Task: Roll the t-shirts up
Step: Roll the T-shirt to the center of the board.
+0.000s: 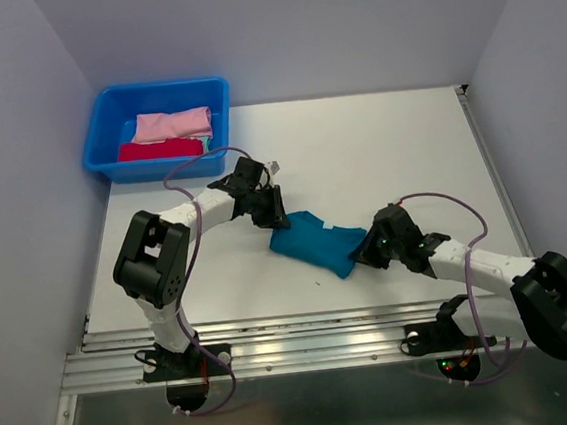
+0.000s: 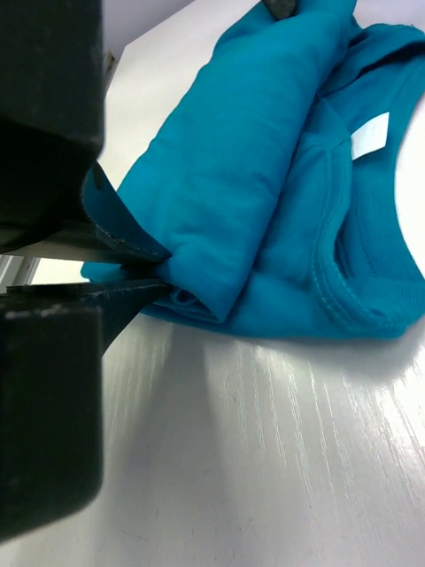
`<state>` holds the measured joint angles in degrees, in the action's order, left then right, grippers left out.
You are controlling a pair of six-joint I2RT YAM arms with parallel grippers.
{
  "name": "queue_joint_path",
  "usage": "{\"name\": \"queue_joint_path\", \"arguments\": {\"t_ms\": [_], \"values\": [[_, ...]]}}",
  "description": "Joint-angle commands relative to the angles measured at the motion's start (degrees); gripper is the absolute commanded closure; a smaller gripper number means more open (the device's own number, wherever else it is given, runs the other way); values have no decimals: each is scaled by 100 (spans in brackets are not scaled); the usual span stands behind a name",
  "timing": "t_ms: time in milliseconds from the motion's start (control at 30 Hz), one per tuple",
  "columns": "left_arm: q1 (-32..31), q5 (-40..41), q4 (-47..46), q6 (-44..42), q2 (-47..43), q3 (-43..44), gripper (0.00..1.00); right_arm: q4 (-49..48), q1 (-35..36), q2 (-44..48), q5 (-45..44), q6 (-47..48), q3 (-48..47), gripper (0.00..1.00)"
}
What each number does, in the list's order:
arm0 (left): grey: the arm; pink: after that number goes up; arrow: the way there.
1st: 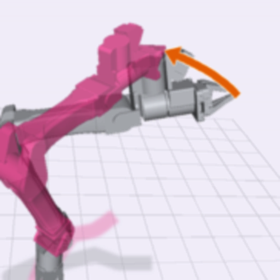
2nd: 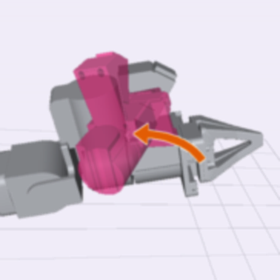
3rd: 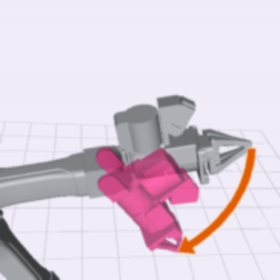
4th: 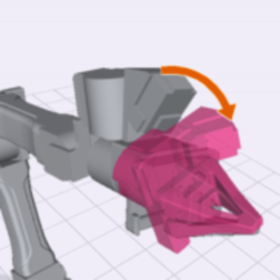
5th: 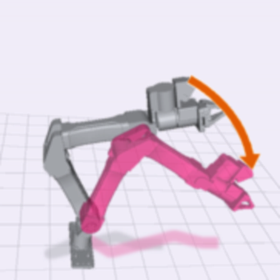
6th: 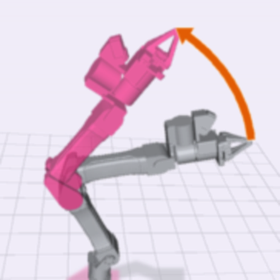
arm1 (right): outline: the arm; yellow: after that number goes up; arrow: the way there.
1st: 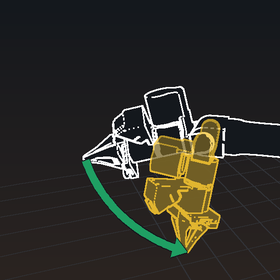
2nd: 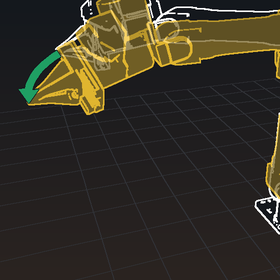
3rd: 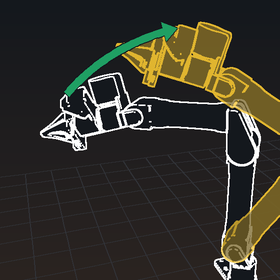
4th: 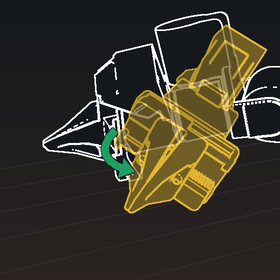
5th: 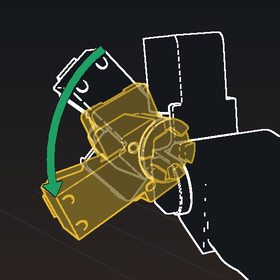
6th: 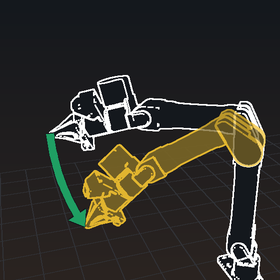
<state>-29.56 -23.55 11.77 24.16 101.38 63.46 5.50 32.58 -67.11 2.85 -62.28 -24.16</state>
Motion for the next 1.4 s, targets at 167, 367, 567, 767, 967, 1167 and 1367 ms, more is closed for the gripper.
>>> {"name": "queue_joint_path", "arguments": {"t_ms": [167,367,567,767,967,1167,1367], "values": [[-50,-159,9,-184,-136,114,100,-32,-41,14,-48,321,-440,99],[-41,-36,159,-219,-426,193,100,180,-41,93,-259,550,-808,99],[-41,43,159,-123,-611,184,100,224,-41,-109,-259,708,-1116,99],[64,316,-78,80,-945,-79,100,347,-41,-197,-610,884,-1398,99],[144,439,-236,185,-1094,-246,100,364,-41,-416,-768,1069,-1556,99],[179,624,-307,229,-1182,-352,100,356,-41,-645,-970,1271,-1714,99],[267,703,-755,370,-1025,-642,100,-259,-41,-996,-1208,2025,-1662,99]]}}
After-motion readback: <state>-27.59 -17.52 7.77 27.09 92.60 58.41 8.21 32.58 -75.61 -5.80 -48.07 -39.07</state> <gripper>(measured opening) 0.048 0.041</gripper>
